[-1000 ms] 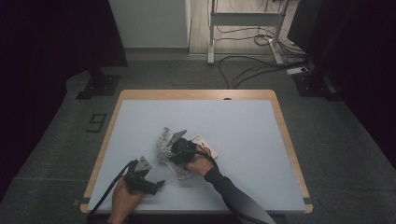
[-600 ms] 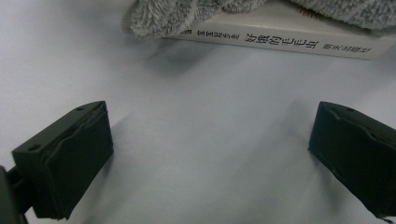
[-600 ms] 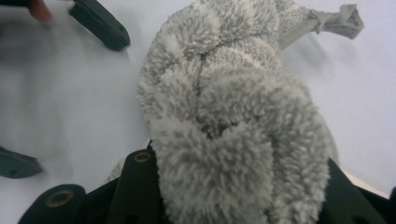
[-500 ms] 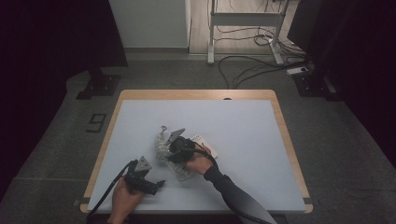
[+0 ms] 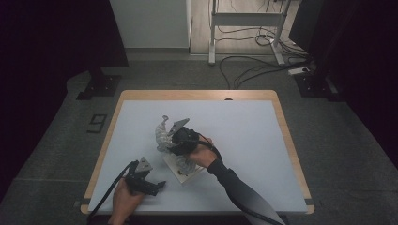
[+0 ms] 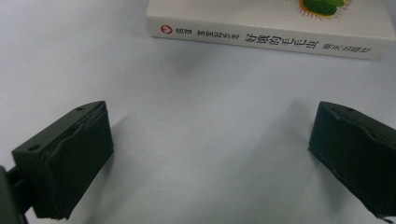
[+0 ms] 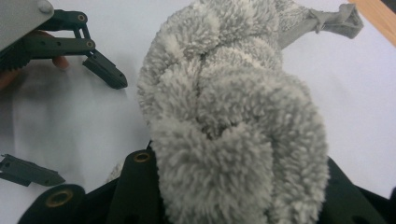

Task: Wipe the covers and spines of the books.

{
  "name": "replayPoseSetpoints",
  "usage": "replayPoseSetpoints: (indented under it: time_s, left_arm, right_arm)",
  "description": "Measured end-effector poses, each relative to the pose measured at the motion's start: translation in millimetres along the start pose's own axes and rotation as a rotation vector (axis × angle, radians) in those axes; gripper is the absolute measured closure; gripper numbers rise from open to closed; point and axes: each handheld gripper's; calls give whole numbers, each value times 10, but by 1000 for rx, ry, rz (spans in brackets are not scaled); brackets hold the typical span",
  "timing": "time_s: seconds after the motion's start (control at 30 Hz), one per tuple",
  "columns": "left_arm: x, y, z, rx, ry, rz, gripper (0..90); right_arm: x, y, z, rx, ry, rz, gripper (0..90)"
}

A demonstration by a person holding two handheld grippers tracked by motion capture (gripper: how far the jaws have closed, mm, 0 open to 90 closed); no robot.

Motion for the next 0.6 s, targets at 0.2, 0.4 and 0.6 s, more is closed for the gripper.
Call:
replayPoseSetpoints:
  time_s: [0.2,0.4,0.6]
  left_arm:
    - [-1,1,0,1,1,-1,0]
    - [-1,1,0,1,3,-2,0]
    - [-1,2,0,1,2,-3,0]
  right_arm:
    - [-96,-74,-87,20,-4,-19,587]
    - [-222,-182,-248,53,-7,-45,586]
    - [-367,-276,-418,83,-10,-73,587]
Point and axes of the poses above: each handheld gripper's, and its own axes: x roughly forward along the jaws, z roughly out of its top, y roughly to its left, and after that the axes turned 3 degrees about z, right-handed
